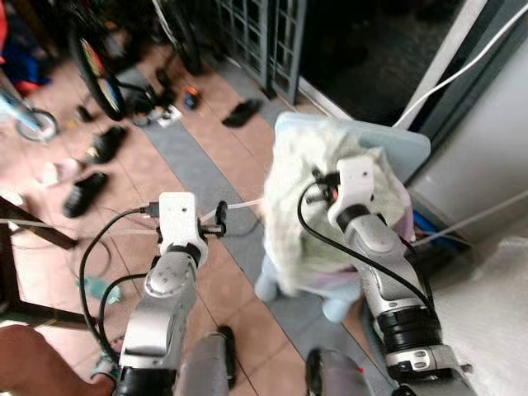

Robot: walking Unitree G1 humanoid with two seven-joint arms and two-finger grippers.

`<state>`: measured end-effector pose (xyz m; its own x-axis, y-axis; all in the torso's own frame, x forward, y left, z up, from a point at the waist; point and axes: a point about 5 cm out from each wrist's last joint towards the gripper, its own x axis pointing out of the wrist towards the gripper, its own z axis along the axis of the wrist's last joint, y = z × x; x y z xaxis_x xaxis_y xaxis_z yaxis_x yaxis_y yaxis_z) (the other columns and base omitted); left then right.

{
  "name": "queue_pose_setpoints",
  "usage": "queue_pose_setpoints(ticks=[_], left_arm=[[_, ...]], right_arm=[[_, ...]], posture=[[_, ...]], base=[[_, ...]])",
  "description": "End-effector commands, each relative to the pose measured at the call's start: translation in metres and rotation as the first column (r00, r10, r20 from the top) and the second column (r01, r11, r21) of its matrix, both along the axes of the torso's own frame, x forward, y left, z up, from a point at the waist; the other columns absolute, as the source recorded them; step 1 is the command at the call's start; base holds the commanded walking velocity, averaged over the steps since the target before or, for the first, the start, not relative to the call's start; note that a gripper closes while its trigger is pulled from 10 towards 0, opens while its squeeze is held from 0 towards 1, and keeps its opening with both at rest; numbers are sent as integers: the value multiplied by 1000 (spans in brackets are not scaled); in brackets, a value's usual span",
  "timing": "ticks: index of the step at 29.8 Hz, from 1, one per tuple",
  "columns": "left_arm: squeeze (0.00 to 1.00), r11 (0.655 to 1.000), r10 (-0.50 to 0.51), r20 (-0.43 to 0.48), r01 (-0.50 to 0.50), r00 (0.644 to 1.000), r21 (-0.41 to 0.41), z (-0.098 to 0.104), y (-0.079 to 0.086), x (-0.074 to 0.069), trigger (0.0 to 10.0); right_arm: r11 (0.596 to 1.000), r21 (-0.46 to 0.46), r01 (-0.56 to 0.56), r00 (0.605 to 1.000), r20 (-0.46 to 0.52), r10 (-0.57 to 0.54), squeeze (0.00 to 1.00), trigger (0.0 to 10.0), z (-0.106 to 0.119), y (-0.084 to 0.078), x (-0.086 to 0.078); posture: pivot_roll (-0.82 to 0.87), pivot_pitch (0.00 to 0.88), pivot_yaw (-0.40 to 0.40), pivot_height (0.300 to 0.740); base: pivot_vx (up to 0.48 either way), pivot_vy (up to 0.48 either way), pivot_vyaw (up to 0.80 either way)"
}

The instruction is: Clothes washing

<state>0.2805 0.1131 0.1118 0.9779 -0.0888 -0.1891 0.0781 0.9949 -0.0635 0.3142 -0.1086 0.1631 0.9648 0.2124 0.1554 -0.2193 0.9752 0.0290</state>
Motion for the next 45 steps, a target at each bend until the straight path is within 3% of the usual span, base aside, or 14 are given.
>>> queue_pose_setpoints(ticks=[1, 4, 5, 7, 8, 14, 20, 31, 34, 45], left_arm=[[0, 1000, -19, 8, 19, 1000, 19, -2, -4, 1, 10000], [0, 999, -45, 34, 44, 998, 27, -3, -11, 1, 10000], [0, 999, -47, 33, 46, 998, 21, -4, -13, 1, 10000], [0, 999, -48, 34, 47, 998, 20, -5, -14, 1, 10000], [0, 999, -51, 41, 50, 998, 17, -4, -15, 2, 10000], [0, 1000, -6, 19, 6, 1000, -2, -10, -10, 3, 10000], [0, 1000, 6, 19, -6, 1000, -23, -11, -10, 3, 10000], [0, 1000, -4, 16, 5, 1000, -29, -13, -9, 3, 10000], [0, 997, -31, 37, 34, 999, -68, -10, -11, 2, 10000], [0, 996, -35, 44, 38, 998, -77, -9, -11, 2, 10000]], right_arm=[[1000, 29, 6, 998, 61, -7, 0, 0, 12, 3, -8], [999, 15, -31, 993, 115, 29, 0, 0, 20, 12, -19], [999, 13, -30, 993, 112, 29, 0, 4824, 20, 11, -19], [1000, 17, -26, 994, 110, 24, 0, 4824, 21, 10, -19], [1000, 8, 4, 996, 90, -4, 0, 10000, 20, 5, -16], [1000, -7, 26, 998, 59, -25, 0, 10000, 19, -5, -12], [1000, -21, 10, 999, 43, -9, 0, 10000, 15, -4, -14], [1000, -21, 12, 1000, 29, -11, 0, 10000, 12, -3, -16], [999, -27, 19, 999, 26, -19, 0, 10000, 12, -4, -15], [999, -36, 34, 999, 32, -33, 0, 10000, 13, -6, -14]], posture=[[-6, 6, 88, 740], [-17, 0, 95, 740], [-20, 0, 93, 740], [-20, 0, 93, 740], [-21, 5, 87, 740], [-23, 8, 53, 740], [-26, 14, 44, 740], [-31, 30, 55, 740], [-32, 32, 55, 740], [-34, 35, 54, 740]], base=[[0, 0, 0], [0, 0, 0], [0, 0, 0], [0, 0, 0], [0, 0, 0], [-136, 0, -435], [-296, 0, -680], [-207, 0, 0], [0, 0, -702], [0, 0, -799]])
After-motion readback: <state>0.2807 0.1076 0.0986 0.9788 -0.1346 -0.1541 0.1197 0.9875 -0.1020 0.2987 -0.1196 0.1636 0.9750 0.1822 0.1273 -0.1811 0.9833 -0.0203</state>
